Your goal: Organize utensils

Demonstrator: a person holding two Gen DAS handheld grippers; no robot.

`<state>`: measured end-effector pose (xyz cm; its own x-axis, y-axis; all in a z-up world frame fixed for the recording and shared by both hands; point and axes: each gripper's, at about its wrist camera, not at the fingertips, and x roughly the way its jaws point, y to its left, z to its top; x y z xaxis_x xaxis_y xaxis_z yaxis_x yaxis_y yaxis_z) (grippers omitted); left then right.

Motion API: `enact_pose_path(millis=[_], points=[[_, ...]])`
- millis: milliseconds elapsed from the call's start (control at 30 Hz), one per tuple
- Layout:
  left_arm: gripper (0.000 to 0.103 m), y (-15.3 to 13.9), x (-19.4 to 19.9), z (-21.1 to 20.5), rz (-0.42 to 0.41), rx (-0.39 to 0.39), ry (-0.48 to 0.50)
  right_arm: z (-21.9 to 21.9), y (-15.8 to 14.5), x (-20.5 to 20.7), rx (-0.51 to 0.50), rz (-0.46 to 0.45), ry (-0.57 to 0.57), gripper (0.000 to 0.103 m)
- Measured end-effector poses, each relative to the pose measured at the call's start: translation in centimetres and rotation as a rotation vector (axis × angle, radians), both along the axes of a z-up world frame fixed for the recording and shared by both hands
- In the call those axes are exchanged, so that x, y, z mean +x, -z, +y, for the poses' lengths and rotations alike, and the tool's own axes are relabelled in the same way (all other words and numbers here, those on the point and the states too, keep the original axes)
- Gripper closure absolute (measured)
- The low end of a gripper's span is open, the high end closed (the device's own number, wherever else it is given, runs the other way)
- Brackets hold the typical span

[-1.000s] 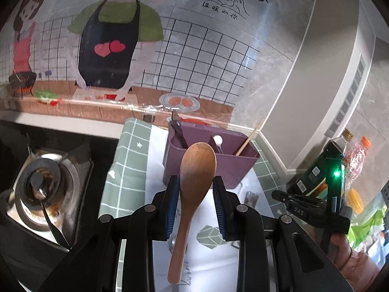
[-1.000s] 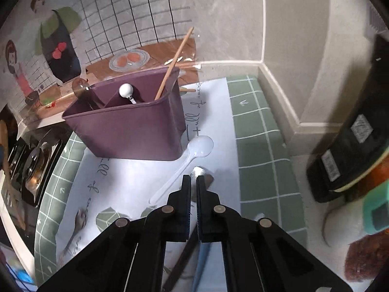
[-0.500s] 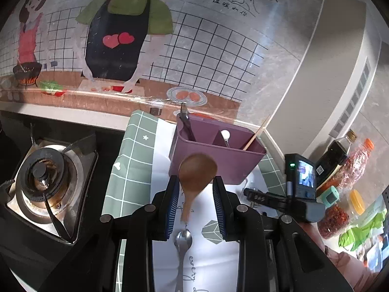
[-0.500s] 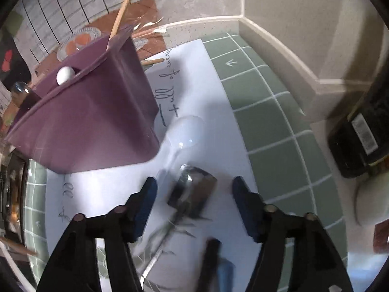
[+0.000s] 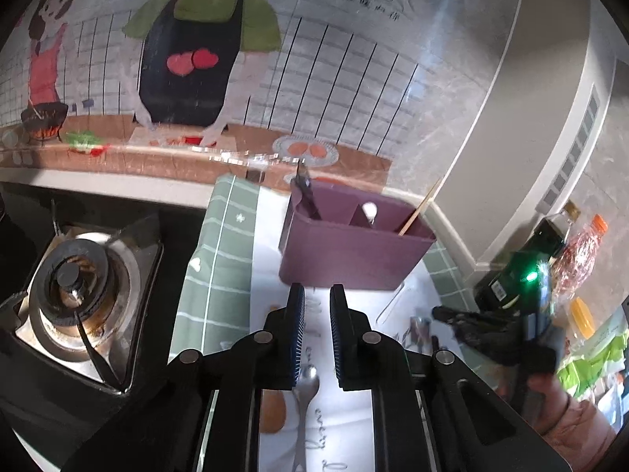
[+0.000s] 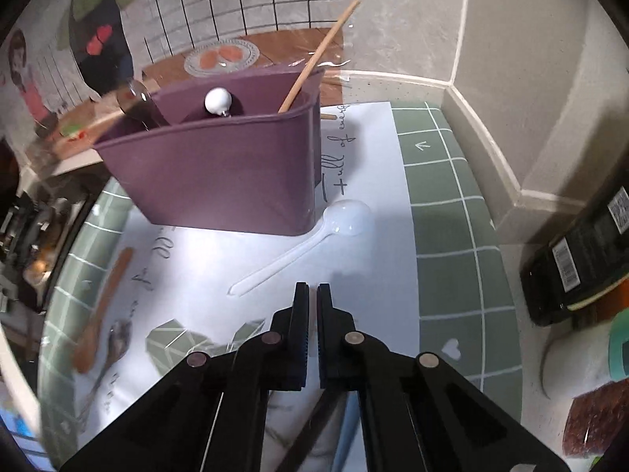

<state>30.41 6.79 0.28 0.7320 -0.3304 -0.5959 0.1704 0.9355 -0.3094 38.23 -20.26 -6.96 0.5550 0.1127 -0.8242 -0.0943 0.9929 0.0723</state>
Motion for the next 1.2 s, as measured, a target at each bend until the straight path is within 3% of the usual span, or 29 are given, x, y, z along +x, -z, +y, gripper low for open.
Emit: enact_pose_path(millis=[233,300,500,633,700,733,767,833,867,967,1067,1133,1200], points=[[0.083,3.5,-0.3,-1.0,0.125,0.084,0.074,-2.1,-0.9,-1.3,0.135,0.015,-0.013,0.1],[0.074,4.8,-0.9,-1.4,0.158,0.108,0.089,-2.1,-1.2,-2.0,0.106,0.009,-0.015,0.1],[0.061,7.1,-2.7,-2.2,0.201,0.15,0.127,-2.2,-0.5,-4.0,0.016,0.045,-0.053,0.096],[0.06,7.4,-3.1,-3.2,0.188,0.195,0.125,-2.3,0.1,-6.5,-0.075,0.024,-0.082,0.075],[0.057,7.4,-3.1,-3.4,0.182,0.199,0.12,-2.7,-0.1,-7.5,-0.087,-0.031,-0.093,0.071],[0.056,7.4,-3.0,-3.5,0.179,0.197,0.113,-2.9,-0.3,-7.9,-0.075,-0.056,-0.102,0.058],[0.054,7.4,-2.9,-3.4,0.18,0.196,0.105,-3.4,-0.4,-8.1,-0.045,-0.081,-0.111,0.035],[0.051,7.4,-2.7,-3.2,0.18,0.19,0.087,-4.3,-0.8,-8.1,0.007,-0.133,-0.085,0.011],[0.05,7.3,-2.6,-3.0,0.179,0.186,0.077,-4.5,-1.0,-7.9,0.007,-0.155,-0.066,0.005],[0.046,7.2,-2.3,-2.5,0.179,0.172,0.053,-4.3,-1.2,-5.6,-0.012,-0.168,-0.043,0.0],[0.044,7.1,-2.0,-1.7,0.185,0.157,0.037,-3.7,-0.2,-1.7,0.004,-0.074,-0.039,0.0],[0.044,7.1,-1.8,-1.1,0.188,0.145,0.022,-2.4,0.7,0.6,-0.039,-0.028,-0.063,0.0],[0.043,7.3,-1.6,-0.7,0.198,0.139,0.013,-1.0,1.3,1.7,-0.105,-0.038,-0.073,0.0]])
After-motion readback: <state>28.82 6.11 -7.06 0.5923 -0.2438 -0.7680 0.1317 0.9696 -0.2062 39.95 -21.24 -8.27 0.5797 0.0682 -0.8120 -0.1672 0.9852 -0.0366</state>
